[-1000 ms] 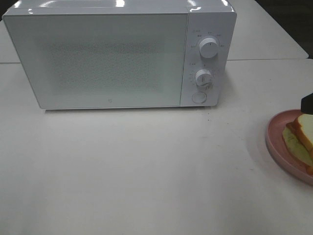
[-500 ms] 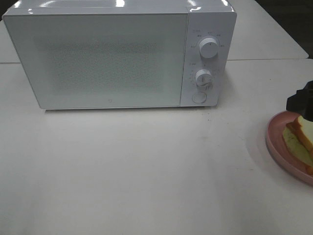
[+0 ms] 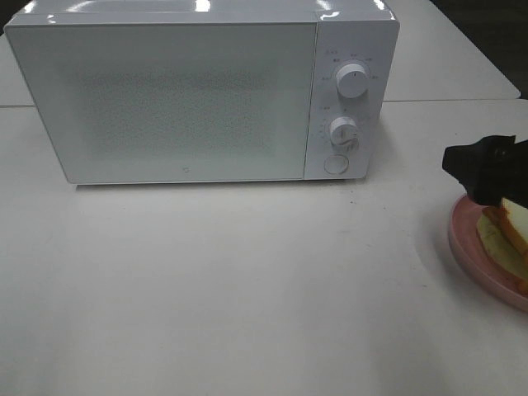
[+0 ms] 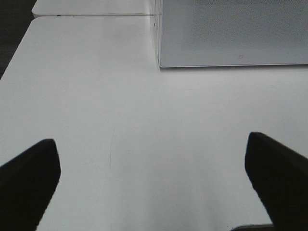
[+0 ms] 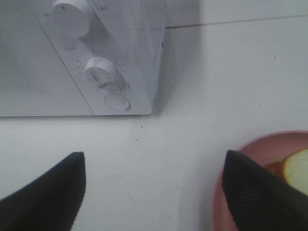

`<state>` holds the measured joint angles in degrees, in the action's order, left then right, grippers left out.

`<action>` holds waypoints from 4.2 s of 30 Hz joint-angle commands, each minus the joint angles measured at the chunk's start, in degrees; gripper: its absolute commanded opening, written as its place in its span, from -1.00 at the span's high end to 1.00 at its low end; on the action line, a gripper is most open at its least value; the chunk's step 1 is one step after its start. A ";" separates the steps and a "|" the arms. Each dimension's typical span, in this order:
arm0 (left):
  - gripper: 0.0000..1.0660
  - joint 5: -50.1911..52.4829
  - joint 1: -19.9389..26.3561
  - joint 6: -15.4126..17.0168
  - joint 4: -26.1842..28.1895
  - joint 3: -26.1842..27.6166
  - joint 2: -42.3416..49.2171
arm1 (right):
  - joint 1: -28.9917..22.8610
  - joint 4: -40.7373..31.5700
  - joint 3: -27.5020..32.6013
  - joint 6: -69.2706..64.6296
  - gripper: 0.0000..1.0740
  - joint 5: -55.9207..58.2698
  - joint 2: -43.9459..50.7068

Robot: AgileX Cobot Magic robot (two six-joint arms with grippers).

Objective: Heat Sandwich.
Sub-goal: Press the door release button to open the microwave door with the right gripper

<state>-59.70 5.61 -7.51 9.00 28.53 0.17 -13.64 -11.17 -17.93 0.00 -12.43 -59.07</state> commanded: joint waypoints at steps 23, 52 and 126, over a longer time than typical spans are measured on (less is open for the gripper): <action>-0.90 0.17 0.11 0.52 0.11 -0.17 1.66 | -25.67 -23.84 0.57 13.46 -0.42 -40.74 -26.59; -0.90 0.17 0.11 0.52 0.11 -0.17 1.66 | -32.72 -31.63 -2.98 -1.83 -0.42 -51.74 -39.82; -0.90 0.17 0.11 0.52 0.11 -0.17 1.66 | -15.58 -7.10 -18.91 -87.26 0.99 -40.62 -54.20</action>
<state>-59.70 5.61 -7.51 9.00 28.53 0.17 -29.79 -19.19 -35.87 -87.20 -52.31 -112.87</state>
